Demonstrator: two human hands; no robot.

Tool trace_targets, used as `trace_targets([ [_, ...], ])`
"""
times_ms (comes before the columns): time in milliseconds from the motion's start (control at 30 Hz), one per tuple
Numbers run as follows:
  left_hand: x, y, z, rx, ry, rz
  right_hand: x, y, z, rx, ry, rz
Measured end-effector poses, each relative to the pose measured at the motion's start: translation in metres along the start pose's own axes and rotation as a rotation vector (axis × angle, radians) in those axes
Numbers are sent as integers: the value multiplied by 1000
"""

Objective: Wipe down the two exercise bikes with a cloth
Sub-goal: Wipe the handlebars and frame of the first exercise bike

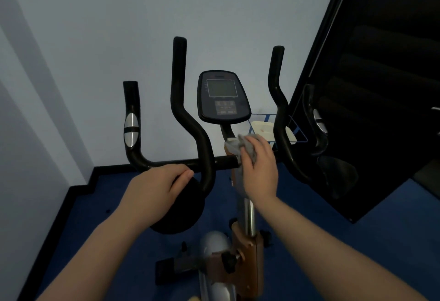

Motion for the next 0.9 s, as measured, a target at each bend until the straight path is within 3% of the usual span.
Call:
trace_targets([
  [333, 2, 0, 0, 1, -1, -10, -17, -35, -1, 553, -361, -316],
  [400, 2, 0, 0, 1, -4, -9, -12, -27, 10, 527, -400, -348],
  [600, 3, -1, -3, 22, 48, 16, -17, -46, -1, 418, -225, -224],
  [733, 7, -8, -10, 116, 241, -77, -6, -43, 27, 39, -254, 148],
  [800, 11, -16, -18, 257, 397, -227, -9, -74, 26, 176, -274, 290],
  [900, 12, -24, -27, 383, 520, -312, -40, -99, 6, 601, -493, -13],
])
Point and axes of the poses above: each hand's wrist, its own z-axis towards the middle knuckle, its own x-axis out of the back of the hand, y = z × x, the point moved 6 cm from there along z, towards the middle knuckle, and after that the axes turned 7 degrees about y, right-handed, at the moved point
